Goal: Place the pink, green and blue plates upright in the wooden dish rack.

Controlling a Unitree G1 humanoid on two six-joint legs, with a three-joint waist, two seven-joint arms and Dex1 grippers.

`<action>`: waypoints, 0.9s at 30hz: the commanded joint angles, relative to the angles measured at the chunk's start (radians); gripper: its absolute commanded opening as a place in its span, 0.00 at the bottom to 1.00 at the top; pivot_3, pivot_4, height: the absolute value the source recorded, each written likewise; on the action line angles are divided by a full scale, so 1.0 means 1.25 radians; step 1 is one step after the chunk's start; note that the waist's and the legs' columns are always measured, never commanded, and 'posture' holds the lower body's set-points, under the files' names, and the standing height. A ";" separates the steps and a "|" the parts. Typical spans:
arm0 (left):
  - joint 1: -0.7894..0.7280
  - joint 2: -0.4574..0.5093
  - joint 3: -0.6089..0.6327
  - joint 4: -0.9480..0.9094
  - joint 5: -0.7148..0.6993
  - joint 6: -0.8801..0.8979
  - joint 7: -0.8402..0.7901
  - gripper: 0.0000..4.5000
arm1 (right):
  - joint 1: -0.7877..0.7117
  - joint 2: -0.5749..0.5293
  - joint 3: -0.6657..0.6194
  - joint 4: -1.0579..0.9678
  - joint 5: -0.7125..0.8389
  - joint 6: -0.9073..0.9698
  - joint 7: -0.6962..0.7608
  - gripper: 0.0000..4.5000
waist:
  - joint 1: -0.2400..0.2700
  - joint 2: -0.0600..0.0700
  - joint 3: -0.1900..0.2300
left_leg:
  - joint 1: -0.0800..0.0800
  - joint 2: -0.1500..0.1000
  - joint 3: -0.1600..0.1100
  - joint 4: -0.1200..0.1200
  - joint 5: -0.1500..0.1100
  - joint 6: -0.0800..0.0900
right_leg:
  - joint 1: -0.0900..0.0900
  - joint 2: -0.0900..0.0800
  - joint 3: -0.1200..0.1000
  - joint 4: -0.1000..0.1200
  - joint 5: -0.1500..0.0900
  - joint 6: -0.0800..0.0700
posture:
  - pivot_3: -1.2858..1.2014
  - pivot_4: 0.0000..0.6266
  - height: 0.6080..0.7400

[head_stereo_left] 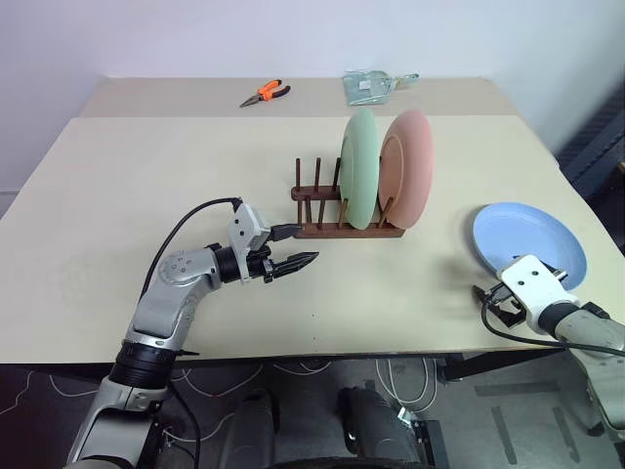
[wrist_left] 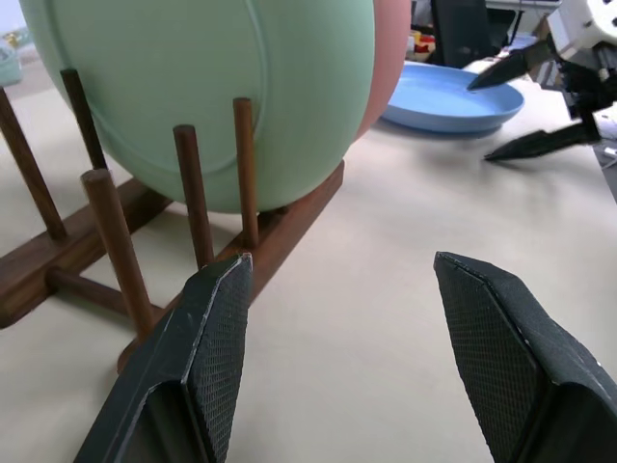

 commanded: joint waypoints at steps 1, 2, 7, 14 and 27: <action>-0.012 0.005 0.005 -0.015 0.000 -0.005 -0.004 0.69 | -0.010 0.001 -0.010 0.052 -0.038 0.006 -0.024 0.59 | 0.007 0.000 0.000 | 0.000 0.000 0.000 0.000 0.000 0.000 | 0.000 0.000 0.000 0.000 0.000 0.000 | 0.52 0.24 0.94; -0.011 0.007 0.007 -0.017 0.001 -0.004 -0.003 0.69 | -0.016 0.005 -0.013 0.055 -0.036 0.006 -0.025 0.49 | 0.011 0.000 0.000 | -0.001 0.000 0.000 0.000 0.000 0.000 | 0.000 0.000 0.000 -0.001 0.000 0.000 | 0.52 0.24 0.94; 0.001 0.015 0.010 -0.031 -0.001 0.000 0.002 0.69 | -0.037 0.010 -0.013 0.067 -0.054 -0.006 -0.036 0.01 | 0.010 0.000 0.000 | -0.001 -0.001 0.000 0.000 0.000 0.000 | 0.000 -0.001 0.000 -0.001 0.000 0.001 | 0.52 0.24 0.94; 0.012 0.024 0.043 -0.008 0.022 -0.030 0.046 0.69 | -0.219 0.024 -0.078 -0.101 -0.052 -0.087 -0.124 0.01 | -0.007 0.004 0.002 | -0.001 -0.001 0.000 0.000 0.000 0.000 | -0.001 0.000 0.001 0.002 0.000 0.001 | 0.52 0.24 0.94; -0.020 0.017 0.116 0.164 0.089 -0.179 0.143 0.69 | -0.668 0.403 -0.057 -0.410 0.971 0.258 -0.206 0.01 | 0.008 0.004 0.002 | -0.001 0.002 -0.005 -0.001 0.000 0.001 | -0.001 0.004 -0.002 0.004 0.001 0.002 | 0.52 0.24 0.94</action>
